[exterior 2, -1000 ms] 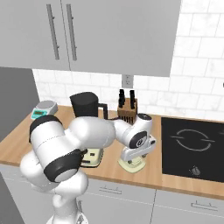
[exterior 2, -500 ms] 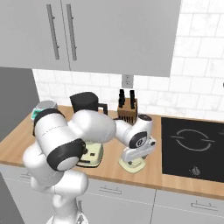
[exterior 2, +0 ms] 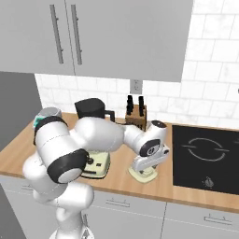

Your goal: Close the lid blender by securely placing the lid on top.

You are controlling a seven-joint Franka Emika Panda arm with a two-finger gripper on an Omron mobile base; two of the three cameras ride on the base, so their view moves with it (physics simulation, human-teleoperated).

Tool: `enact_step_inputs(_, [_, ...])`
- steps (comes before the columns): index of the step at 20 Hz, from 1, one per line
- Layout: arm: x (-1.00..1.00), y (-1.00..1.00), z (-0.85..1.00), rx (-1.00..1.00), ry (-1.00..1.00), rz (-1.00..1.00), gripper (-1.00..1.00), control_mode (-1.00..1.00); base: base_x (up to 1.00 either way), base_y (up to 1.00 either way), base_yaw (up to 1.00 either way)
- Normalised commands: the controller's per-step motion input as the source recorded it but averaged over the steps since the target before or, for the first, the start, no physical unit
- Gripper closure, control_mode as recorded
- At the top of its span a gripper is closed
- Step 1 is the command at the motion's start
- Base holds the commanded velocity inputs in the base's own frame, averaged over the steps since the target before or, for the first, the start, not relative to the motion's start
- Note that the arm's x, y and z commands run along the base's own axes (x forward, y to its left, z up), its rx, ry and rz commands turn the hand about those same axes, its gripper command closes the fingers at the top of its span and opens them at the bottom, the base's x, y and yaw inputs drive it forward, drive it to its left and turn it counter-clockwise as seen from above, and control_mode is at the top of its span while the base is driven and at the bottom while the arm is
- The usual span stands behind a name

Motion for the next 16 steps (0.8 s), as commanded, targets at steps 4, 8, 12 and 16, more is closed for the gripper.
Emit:
enact_step_inputs(4, [-0.67,-0.36,0.75,0.07,-0.50,0.00,1.00,-1.00,0.00,0.00,0.00])
enact_step_inputs(8, [-0.60,-0.29,1.00,0.07,-0.63,0.00,1.00,-1.00,0.00,0.00,0.00])
enact_step_inputs(12, [-0.27,-0.05,1.00,0.01,-0.55,-0.07,1.00,-1.00,0.00,0.00,0.00])
enact_step_inputs(16, [-0.01,0.01,1.00,0.00,-0.41,-0.05,1.00,-1.00,0.00,0.00,0.00])
